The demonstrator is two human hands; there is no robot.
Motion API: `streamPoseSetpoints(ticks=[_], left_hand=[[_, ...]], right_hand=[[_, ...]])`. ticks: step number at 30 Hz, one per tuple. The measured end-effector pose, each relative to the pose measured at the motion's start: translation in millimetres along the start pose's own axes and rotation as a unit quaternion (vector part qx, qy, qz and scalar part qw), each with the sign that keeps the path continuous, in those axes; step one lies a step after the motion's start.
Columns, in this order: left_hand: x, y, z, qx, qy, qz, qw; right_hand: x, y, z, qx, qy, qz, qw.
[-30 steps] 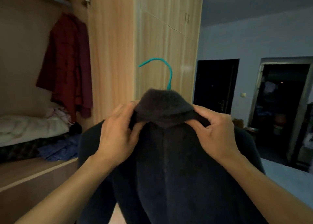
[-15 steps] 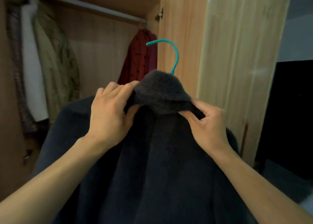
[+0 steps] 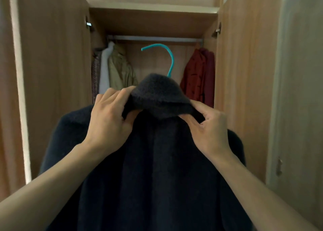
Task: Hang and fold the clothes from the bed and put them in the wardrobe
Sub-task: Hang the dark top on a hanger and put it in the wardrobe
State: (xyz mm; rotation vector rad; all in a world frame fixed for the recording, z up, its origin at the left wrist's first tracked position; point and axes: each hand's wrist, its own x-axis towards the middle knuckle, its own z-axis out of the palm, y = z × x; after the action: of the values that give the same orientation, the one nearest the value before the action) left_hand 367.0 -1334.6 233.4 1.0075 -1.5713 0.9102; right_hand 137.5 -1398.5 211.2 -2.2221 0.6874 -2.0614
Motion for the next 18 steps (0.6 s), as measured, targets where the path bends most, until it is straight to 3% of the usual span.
streamPoseSetpoints(ticks=[6, 18], left_hand=[[11.5, -43.4, 26.8, -0.004, 0.026, -0.015, 1.000], [94.3, -164.5, 120.3, -0.033, 0.100, 0.032, 0.994]], right_hand=[[37.4, 25.0, 39.9, -0.023, 0.003, -0.023, 0.999], [151.5, 78.9, 115.4, -0.178, 0.077, -0.131, 0.972]])
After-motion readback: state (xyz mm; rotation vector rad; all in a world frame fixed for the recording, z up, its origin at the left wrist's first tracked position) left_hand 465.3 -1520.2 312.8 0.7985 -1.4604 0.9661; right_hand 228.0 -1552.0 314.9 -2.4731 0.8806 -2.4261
